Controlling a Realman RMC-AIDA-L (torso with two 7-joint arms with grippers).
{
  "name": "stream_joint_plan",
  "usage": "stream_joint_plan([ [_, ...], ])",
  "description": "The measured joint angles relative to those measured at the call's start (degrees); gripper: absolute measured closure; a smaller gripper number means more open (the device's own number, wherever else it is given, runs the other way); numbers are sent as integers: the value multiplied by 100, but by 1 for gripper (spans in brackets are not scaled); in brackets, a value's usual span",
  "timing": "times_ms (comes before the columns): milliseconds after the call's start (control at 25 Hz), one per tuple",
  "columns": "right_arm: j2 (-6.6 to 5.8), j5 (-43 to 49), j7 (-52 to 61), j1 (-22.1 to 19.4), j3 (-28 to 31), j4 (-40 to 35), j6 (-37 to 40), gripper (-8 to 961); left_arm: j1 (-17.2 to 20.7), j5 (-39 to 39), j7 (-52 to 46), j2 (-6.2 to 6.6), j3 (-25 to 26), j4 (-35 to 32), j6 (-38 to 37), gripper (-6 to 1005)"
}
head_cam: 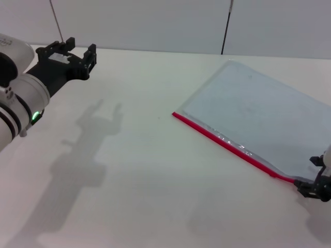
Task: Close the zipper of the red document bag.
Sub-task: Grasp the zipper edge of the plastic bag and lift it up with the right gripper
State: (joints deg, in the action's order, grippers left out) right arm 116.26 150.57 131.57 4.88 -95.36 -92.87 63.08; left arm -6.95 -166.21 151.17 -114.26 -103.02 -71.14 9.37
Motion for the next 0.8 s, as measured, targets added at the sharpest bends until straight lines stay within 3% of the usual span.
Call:
stream_joint_plan([
  [320, 2, 4, 0, -65, -52, -325, 290, 284, -14, 0, -26, -5, 16, 112, 23, 521],
  [800, 11, 405, 126, -26, -192, -149, 162, 287, -57, 0, -150, 9, 35, 127, 31, 521],
])
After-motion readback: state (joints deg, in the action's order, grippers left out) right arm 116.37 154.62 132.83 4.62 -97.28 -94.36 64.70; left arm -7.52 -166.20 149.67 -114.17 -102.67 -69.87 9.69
